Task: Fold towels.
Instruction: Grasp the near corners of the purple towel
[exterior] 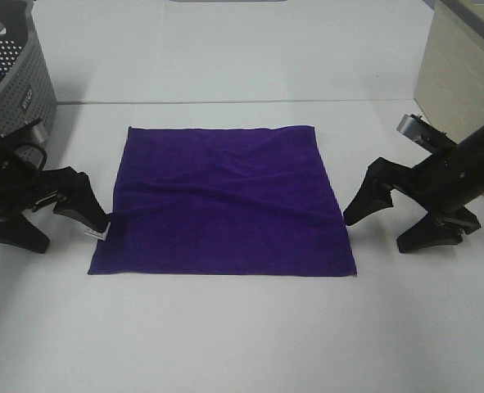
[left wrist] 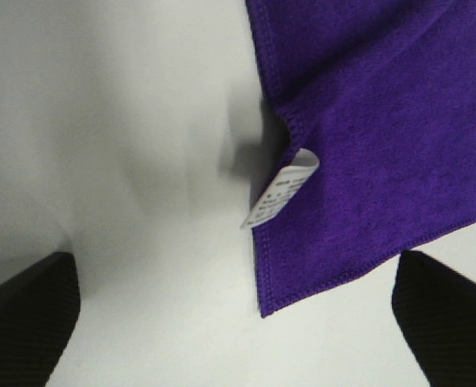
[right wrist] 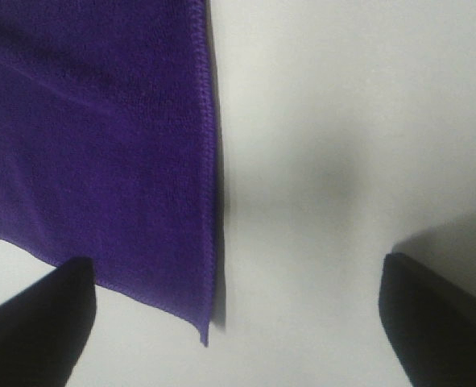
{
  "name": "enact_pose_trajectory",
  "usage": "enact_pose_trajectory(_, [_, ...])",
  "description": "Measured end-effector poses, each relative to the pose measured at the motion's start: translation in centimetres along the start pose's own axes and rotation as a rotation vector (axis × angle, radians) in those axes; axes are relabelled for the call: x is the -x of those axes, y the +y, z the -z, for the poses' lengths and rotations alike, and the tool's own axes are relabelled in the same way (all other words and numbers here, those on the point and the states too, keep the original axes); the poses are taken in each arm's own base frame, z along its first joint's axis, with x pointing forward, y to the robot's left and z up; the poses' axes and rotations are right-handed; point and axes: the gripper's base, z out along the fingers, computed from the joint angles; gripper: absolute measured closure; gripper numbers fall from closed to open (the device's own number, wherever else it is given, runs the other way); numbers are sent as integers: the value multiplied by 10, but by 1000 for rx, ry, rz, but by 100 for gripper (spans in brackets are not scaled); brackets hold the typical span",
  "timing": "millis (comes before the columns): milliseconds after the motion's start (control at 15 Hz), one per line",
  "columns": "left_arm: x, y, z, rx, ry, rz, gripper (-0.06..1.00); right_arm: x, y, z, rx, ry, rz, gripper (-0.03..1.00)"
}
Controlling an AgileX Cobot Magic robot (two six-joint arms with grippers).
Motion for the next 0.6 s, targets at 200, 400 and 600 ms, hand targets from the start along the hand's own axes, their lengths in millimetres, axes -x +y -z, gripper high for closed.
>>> enact_pose_trajectory(200, [0,0,0,-6,2,2,-5,0,0,0,3,-3,-4,3])
enact_pose_trajectory(400, [0,-1,-2,-9,9,7,-4,0,5,-3,0,-10,5,5])
enact_pose_trajectory(600, [-2,-26,-19,-19,51,-22,-3,-1,36,-24,-26,-15,107,7])
